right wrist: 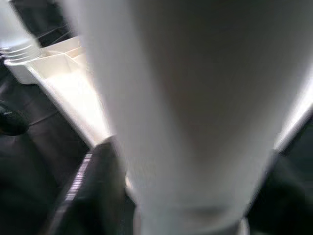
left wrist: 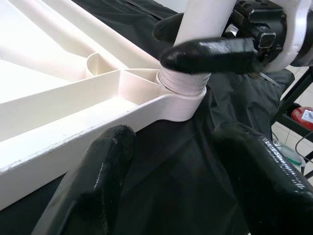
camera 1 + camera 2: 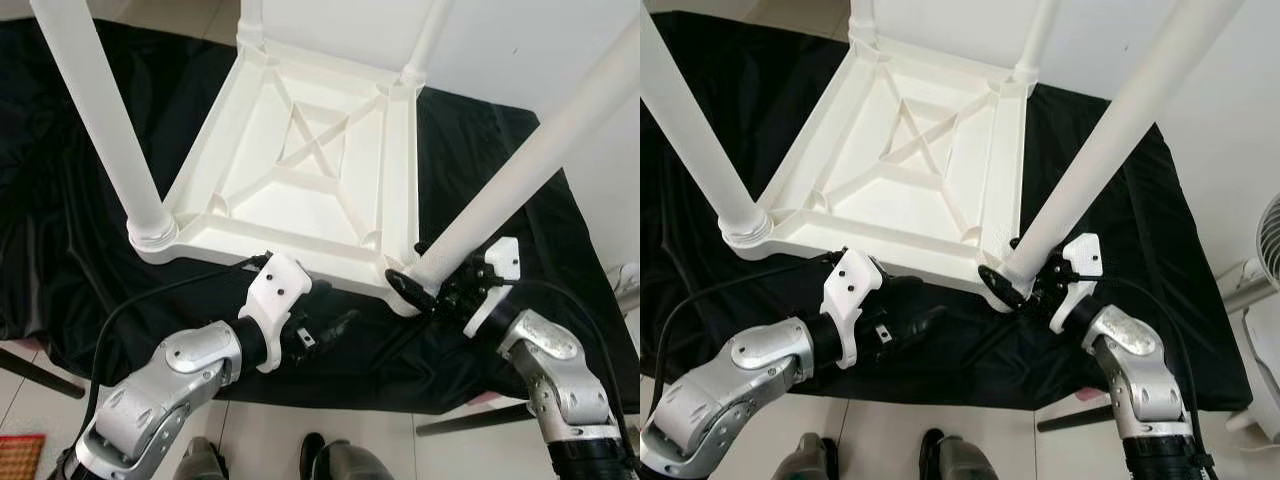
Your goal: Building children table
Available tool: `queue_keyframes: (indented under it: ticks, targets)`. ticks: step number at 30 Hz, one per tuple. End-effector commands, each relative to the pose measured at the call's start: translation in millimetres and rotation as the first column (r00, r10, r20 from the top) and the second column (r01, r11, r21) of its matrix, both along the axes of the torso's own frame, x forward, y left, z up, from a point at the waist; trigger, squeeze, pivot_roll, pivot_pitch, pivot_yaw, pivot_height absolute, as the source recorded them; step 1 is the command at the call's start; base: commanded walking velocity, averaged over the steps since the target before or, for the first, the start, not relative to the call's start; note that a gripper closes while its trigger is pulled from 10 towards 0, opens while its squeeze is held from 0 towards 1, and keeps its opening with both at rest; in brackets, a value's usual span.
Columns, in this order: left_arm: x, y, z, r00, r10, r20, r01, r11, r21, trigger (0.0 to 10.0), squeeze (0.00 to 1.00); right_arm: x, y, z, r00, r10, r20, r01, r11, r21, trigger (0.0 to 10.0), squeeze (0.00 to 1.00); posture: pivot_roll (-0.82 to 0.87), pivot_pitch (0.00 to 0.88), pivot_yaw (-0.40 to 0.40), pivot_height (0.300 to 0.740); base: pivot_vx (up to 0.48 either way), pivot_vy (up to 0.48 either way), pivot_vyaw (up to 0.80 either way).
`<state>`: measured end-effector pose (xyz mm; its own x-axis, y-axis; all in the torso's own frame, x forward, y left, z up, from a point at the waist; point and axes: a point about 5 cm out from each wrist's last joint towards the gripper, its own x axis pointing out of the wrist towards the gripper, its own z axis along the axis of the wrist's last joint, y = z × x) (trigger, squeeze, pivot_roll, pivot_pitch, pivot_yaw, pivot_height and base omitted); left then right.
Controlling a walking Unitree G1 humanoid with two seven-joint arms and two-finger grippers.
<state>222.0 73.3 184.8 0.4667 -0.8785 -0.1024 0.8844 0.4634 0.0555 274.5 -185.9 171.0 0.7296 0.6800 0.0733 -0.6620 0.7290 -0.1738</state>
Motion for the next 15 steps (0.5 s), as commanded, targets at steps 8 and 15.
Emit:
queue_keyframes:
  ticks: [8,15]
  targets:
    - [-4.0,-2.1,-1.1,0.999,-0.049,-0.005,0.049,0.999,0.007,10.0,0.0,-3.7,-2.8,-5.7,1.0,-0.031,0.003,0.031,0.999,0.005,0.0,0.0,0.09,0.184,-0.122,0.74,0.0,0.0,0.0]
    - [-4.7,-2.0,-1.0,0.999,-0.05,-0.007,0.05,0.999,0.006,10.0,0.0,-5.6,3.4,-11.1,0.979,-0.201,-0.043,0.204,0.977,0.06,0.0,0.0,0.08,0.199,-0.131,0.74,0.0,0.0,0.0]
